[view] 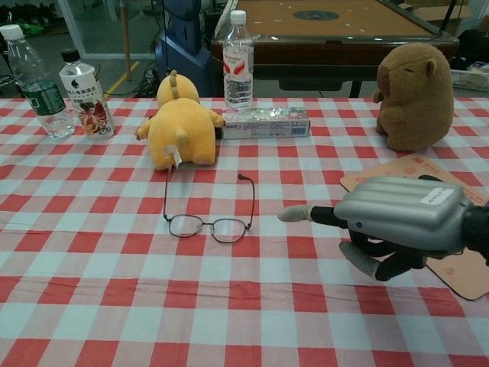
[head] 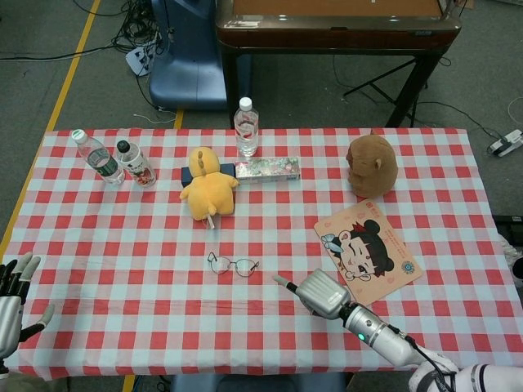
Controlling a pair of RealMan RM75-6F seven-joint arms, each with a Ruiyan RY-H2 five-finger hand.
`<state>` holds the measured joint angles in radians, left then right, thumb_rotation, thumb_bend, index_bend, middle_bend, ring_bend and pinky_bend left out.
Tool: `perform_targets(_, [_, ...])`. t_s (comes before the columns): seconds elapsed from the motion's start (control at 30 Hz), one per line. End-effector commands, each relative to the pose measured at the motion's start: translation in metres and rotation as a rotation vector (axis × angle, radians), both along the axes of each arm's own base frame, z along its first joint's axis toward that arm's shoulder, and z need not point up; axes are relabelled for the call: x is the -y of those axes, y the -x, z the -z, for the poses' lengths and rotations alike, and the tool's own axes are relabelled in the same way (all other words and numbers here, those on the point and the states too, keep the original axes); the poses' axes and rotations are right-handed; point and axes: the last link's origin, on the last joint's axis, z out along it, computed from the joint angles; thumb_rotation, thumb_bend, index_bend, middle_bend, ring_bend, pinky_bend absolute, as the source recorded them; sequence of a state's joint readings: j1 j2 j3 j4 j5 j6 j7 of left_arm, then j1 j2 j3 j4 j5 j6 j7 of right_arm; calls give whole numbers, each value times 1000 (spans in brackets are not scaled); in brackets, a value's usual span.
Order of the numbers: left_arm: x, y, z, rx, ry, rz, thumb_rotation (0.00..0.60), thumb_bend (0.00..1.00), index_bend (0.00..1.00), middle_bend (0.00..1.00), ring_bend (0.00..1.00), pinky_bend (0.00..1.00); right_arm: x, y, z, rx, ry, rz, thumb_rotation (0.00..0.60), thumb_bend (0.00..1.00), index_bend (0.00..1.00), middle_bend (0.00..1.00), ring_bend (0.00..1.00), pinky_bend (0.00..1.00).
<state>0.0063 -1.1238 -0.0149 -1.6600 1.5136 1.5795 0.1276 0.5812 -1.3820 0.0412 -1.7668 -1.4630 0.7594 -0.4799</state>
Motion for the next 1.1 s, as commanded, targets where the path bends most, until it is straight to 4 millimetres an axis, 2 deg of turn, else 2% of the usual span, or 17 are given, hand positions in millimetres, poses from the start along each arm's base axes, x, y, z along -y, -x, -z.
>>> perform_targets(0.03, [0, 1, 0, -2, -1, -3, 600, 320, 0, 0, 0, 0, 6, -10, 15, -2, -9, -11, 600, 700, 0, 1000, 1000, 882])
perform_targets(0.33, [0, 4, -1, -5, 1, -13, 600, 321, 0, 0, 0, 0, 20, -29, 50, -34, 37, -44, 600, 700, 0, 1000, 1000, 904])
perform_targets(0.63, [0, 7, -4, -4, -4, -16, 600, 320, 0, 0, 0, 0, 29, -41, 68, -123, 155, -109, 600, 703, 0, 1000, 1000, 904])
perform_targets(0.87, [1, 10, -4, -1, -3, -22, 600, 320, 0, 0, 0, 0, 33, -33, 68, -198, 233, -104, 600, 702, 0, 1000, 1000, 904])
perform_targets(1.1, [-1, 9, 1, 4, 10, -15, 600, 320, 0, 0, 0, 0, 35, -16, 50, -226, 289, -41, 600, 703, 0, 1000, 1000, 904])
